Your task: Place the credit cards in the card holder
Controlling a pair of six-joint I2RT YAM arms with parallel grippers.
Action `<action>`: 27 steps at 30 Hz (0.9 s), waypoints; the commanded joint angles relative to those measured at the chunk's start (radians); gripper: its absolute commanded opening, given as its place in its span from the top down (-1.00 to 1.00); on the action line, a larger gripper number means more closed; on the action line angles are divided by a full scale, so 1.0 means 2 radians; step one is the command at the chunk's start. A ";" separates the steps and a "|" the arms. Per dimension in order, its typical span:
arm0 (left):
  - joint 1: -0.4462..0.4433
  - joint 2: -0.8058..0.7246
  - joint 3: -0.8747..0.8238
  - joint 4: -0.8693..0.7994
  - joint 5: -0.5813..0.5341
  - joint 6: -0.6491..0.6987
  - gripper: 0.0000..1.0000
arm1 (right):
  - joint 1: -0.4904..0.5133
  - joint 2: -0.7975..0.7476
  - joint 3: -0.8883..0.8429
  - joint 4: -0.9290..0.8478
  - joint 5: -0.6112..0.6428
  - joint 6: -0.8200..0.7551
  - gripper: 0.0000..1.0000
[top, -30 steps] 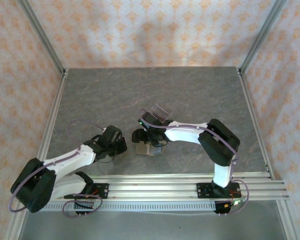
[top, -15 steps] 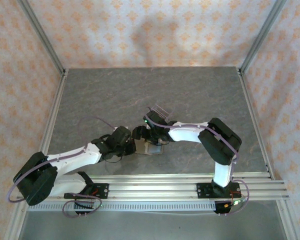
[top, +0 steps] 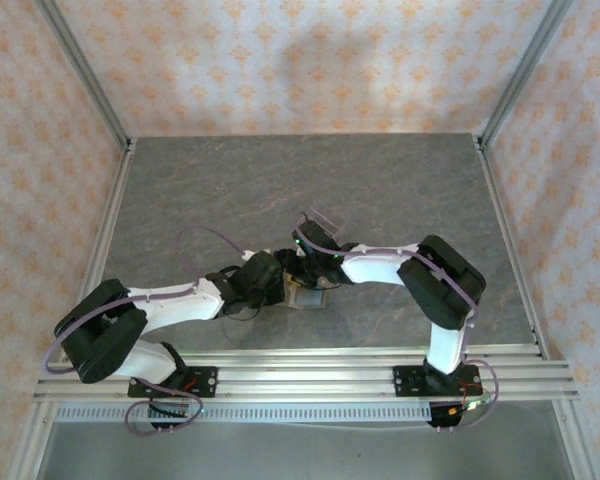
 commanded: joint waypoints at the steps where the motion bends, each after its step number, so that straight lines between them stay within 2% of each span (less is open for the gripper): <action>1: -0.010 0.021 -0.018 -0.001 -0.024 -0.010 0.92 | 0.002 0.000 -0.005 -0.017 0.003 -0.019 -0.47; 7: -0.019 0.030 -0.049 0.010 -0.045 -0.024 0.93 | 0.002 -0.008 0.021 -0.051 0.006 -0.040 -0.51; 14: -0.032 0.029 -0.069 0.037 -0.040 -0.018 0.93 | 0.001 0.012 0.031 -0.048 0.001 -0.035 -0.51; 20: -0.051 0.005 -0.093 0.065 -0.038 -0.003 0.92 | 0.000 0.022 0.034 -0.044 0.003 -0.028 -0.51; 27: -0.064 -0.019 -0.096 0.049 -0.059 0.010 0.91 | -0.002 0.032 0.038 -0.040 0.005 -0.021 -0.51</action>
